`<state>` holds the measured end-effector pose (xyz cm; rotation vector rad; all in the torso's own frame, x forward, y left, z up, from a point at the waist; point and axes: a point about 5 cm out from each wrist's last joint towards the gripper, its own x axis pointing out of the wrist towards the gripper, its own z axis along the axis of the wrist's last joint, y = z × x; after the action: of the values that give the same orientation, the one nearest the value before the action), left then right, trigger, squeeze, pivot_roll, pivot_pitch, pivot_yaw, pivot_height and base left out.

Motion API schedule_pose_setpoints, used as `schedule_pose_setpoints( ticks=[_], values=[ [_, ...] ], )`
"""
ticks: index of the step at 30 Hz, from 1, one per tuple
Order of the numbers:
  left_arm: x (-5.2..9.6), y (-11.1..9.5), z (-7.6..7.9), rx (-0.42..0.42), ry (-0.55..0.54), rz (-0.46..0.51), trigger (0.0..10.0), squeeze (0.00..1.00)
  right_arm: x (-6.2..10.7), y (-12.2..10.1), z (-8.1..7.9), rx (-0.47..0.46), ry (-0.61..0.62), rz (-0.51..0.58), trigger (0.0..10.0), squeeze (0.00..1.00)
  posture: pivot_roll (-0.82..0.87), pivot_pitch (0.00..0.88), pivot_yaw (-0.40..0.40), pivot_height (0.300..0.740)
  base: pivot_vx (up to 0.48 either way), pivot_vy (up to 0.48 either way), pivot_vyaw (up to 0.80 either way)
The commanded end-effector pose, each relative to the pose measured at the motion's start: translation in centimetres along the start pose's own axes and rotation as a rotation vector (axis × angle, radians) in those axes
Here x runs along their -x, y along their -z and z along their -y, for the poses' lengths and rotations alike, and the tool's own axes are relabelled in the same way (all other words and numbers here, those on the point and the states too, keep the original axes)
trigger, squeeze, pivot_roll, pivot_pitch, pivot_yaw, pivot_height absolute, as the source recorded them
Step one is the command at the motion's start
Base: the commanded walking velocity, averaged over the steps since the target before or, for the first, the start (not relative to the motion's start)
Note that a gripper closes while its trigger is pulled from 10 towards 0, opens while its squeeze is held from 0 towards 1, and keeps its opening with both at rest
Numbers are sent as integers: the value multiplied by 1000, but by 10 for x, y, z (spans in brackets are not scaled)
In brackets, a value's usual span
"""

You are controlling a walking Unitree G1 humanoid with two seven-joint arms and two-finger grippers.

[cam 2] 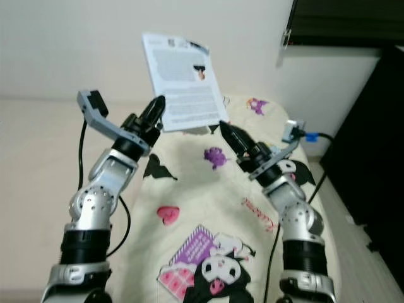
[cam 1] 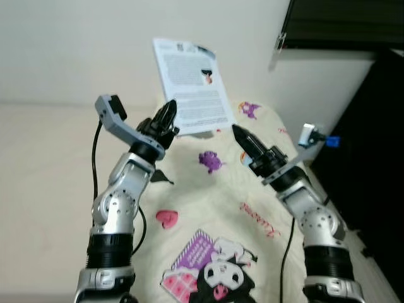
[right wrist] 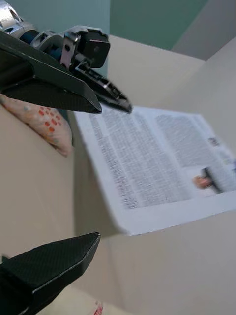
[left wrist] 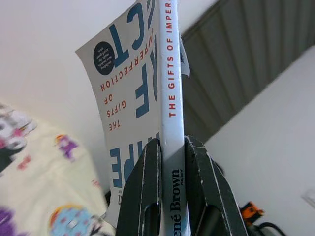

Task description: Clean up the room

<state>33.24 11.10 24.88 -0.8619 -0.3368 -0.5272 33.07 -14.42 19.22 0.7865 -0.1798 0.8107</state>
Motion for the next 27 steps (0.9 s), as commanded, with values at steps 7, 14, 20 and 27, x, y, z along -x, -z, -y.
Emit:
schedule_pose_setpoints(
  ticks=[7,14,20,27],
  values=[
    [-2,9,14,-56,67,-84,10000,0,0,6,-4,-16,-9,-18,10000,0,-34,41,-43,737,-448,0,0],
    [-3,3,8,-41,30,-23,10000,0,-1,9,-4,-27,1,-29,10000,0,-37,42,-45,740,-274,0,0],
    [-3,-3,7,-31,21,5,10000,0,-2,14,-3,-48,32,-27,10000,0,-38,42,-44,740,0,0,0],
    [-2,-5,10,-28,30,20,10000,0,-3,17,-2,-93,42,-21,10000,0,-32,46,-46,740,0,0,0]
  ],
)
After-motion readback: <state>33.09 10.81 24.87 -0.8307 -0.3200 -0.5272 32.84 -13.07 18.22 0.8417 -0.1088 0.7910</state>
